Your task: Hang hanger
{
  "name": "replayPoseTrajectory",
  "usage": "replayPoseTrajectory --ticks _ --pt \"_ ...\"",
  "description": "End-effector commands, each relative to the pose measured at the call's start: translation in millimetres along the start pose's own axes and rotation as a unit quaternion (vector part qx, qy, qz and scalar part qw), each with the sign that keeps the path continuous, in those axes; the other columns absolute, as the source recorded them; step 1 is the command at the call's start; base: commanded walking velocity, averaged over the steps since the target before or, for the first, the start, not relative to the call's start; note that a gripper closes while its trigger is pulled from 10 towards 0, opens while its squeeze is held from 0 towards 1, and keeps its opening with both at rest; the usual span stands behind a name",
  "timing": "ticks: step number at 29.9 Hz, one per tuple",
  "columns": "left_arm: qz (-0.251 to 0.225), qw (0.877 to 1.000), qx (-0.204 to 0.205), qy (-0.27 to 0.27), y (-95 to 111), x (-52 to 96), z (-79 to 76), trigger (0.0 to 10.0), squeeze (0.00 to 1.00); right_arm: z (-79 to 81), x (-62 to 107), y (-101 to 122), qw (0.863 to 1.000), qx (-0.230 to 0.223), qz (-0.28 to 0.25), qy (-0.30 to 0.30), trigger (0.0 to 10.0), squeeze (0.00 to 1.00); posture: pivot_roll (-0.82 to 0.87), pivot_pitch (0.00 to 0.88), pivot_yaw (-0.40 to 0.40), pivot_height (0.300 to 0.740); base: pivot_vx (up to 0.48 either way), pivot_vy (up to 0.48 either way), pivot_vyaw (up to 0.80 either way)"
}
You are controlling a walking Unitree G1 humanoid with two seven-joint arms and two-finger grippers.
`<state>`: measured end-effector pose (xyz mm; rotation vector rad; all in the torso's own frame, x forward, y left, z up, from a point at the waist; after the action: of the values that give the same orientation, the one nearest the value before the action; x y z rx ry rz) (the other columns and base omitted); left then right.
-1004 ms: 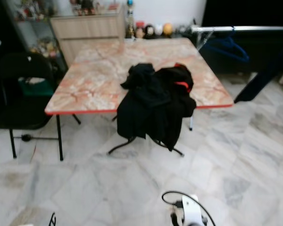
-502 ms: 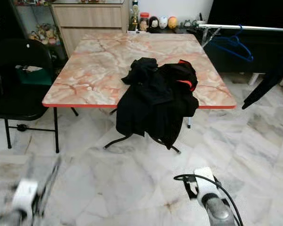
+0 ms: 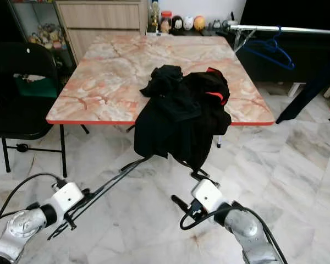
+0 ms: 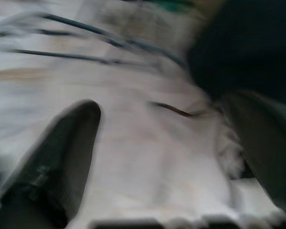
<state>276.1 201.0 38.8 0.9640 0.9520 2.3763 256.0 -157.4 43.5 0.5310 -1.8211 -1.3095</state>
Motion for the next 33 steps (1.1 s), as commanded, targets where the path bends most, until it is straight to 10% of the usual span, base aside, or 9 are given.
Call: replayPoseTrajectory --ticks 1,11,33 --pt "-0.018 0.997 -0.016 -0.071 14.4 -3.2 -11.5 10.0 0.00 18.5 3.2 6.7 0.994 0.015 0.020 0.103 10.0 0.00 0.01 0.000 -0.026 0.740 0.000 0.000 0.00" --pt "-0.080 0.970 0.013 -0.230 64.8 -3.7 -39.3 10.0 0.00 37.9 1.9 33.3 0.962 0.057 0.046 0.262 10.0 0.00 0.02 0.000 -0.033 0.740 0.000 0.000 0.00" --pt "-0.129 0.949 -0.009 -0.288 123.7 -1.6 -34.7 10.0 0.00 40.6 -9.4 17.8 0.941 0.079 0.136 0.300 10.0 0.00 0.03 0.000 -0.035 0.740 0.000 0.000 0.00"
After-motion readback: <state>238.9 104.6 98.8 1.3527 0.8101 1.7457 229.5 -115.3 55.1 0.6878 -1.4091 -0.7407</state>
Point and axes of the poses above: a point about 5 cm out from each wrist's last joint towards the gripper, its own x axis pointing back from the gripper into the wrist, its own y axis along the axis of the wrist's last joint, z = x × y, the point moved 2 cm from there along -x, pointing out of the wrist towards the gripper, and after that the axes turned 6 degrees about -x, right-handed, at the moved point
